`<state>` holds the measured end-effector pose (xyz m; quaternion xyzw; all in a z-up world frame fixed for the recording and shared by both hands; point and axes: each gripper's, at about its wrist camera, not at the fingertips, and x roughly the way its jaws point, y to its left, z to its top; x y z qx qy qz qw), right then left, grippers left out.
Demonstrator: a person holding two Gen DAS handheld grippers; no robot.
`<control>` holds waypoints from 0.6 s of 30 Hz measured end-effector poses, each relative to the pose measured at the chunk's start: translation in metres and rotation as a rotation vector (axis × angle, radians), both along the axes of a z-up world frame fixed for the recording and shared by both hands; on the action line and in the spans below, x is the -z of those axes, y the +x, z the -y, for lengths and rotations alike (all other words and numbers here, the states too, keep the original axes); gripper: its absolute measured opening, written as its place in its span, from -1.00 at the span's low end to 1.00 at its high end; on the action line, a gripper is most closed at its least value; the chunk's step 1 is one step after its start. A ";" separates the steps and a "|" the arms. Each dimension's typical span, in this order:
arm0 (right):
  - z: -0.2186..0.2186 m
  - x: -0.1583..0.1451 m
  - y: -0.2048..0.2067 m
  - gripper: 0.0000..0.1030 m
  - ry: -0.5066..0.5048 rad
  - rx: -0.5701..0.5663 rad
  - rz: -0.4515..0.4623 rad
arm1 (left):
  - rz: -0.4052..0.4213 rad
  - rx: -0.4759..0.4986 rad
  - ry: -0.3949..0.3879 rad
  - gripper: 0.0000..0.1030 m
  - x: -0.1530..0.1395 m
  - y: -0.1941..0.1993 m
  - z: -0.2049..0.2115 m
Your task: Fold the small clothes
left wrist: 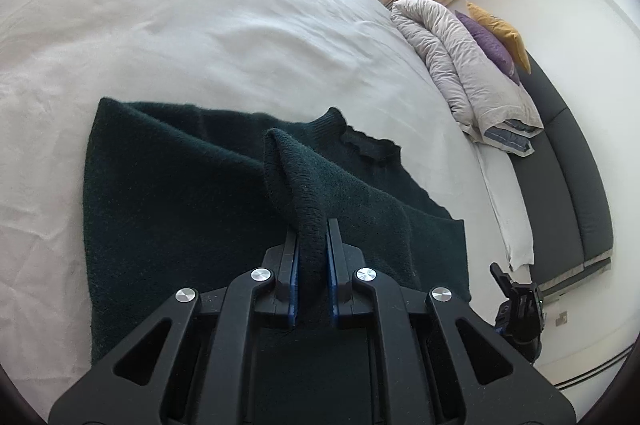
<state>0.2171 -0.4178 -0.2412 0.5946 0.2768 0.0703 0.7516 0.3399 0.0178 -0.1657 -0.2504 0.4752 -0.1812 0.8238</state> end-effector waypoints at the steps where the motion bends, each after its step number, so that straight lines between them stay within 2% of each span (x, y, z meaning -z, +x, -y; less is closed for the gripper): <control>1: 0.002 0.000 -0.001 0.38 -0.002 0.004 -0.002 | -0.014 -0.005 0.005 -0.81 0.009 0.000 -0.002; 5: 0.003 -0.003 0.003 0.36 -0.020 -0.009 -0.011 | -0.039 -0.022 -0.022 -0.81 0.041 0.001 -0.011; 7: 0.002 -0.010 0.008 0.36 -0.057 -0.022 -0.009 | -0.028 -0.015 -0.018 -0.81 0.043 0.002 -0.012; 11: 0.001 -0.009 0.012 0.36 -0.083 -0.027 -0.029 | -0.005 0.015 0.046 -0.81 0.044 0.000 -0.007; 13: 0.002 -0.003 0.013 0.32 -0.096 -0.030 -0.041 | -0.011 0.009 0.017 -0.81 0.052 -0.001 -0.010; 15: 0.002 -0.001 0.011 0.17 -0.119 -0.044 -0.051 | -0.008 0.005 -0.008 -0.81 0.058 -0.002 -0.012; 18: 0.003 -0.003 0.009 0.16 -0.124 -0.060 -0.049 | 0.003 0.003 -0.011 -0.80 0.057 -0.002 -0.010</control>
